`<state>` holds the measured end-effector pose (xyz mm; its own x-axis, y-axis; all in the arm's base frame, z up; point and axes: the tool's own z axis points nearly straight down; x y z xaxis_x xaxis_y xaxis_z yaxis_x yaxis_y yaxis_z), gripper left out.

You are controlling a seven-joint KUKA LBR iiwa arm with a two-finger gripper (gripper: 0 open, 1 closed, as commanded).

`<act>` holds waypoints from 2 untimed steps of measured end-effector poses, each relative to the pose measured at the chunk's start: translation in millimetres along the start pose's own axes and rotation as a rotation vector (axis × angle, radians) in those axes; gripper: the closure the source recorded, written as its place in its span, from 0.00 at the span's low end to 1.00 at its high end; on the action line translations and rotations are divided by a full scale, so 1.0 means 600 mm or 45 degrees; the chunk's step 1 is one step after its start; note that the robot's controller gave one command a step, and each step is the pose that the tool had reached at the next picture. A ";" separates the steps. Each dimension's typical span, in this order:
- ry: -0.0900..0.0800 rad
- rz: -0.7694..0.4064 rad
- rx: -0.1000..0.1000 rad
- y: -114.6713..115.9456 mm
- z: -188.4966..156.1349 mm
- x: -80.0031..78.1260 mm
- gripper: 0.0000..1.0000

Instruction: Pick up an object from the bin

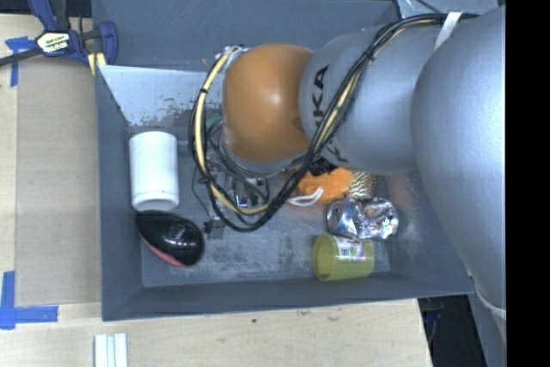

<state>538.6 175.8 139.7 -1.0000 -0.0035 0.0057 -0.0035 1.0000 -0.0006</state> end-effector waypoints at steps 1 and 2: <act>0.008 0.136 0.006 0.007 0.121 0.022 0.00; 0.001 -0.062 0.004 -0.033 0.114 0.002 0.00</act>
Offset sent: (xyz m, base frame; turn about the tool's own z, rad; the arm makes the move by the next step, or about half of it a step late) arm -0.0122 0.0067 -0.0697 0.1063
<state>536.9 156.0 71.1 -0.9986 -0.0520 0.0066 -0.0520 0.9986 -0.0037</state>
